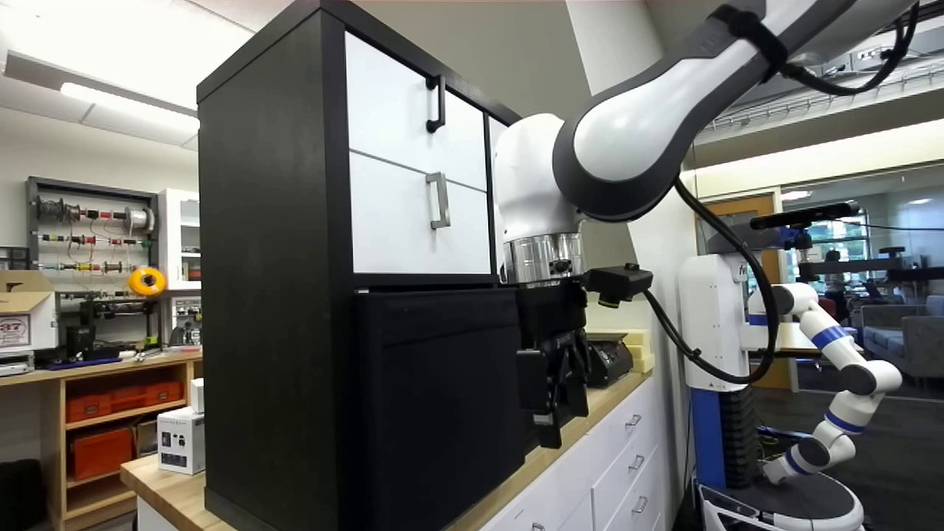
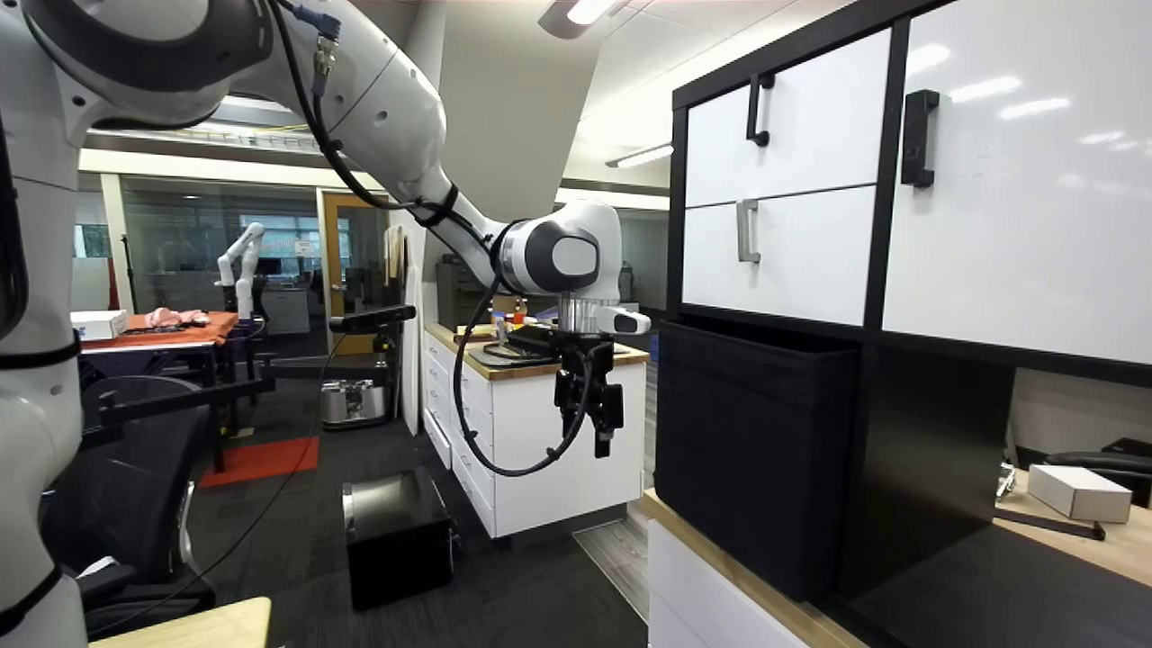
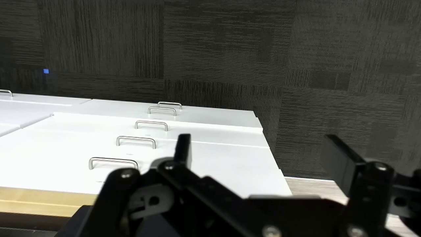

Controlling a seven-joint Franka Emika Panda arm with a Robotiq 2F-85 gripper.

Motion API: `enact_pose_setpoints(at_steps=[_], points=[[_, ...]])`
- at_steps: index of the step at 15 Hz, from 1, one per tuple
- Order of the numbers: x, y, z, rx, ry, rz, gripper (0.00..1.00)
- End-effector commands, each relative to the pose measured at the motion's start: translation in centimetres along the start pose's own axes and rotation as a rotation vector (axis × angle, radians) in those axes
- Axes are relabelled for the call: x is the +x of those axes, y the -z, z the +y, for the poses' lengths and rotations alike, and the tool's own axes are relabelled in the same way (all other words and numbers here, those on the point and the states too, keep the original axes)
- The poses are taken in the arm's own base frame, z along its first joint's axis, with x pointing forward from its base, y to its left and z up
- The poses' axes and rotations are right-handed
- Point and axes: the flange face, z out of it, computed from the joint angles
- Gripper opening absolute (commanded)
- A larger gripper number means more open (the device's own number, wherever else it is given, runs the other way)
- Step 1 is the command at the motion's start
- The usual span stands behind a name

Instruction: Pull the storage box under the drawers

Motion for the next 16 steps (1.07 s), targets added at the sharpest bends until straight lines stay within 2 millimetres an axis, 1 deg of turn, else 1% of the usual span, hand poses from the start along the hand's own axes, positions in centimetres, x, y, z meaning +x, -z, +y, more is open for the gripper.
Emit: enact_pose_setpoints(at_steps=[1,7,13,16], points=[[0.0,0.0,0.0,0.0,0.0,-0.001,1.0],[0.1,0.1,0.1,-0.005,-0.005,0.005,1.0],[0.2,1.7,0.9,-0.008,-0.011,0.056,1.0],[0.1,1.7,0.9,-0.008,-0.013,0.058,1.0]])
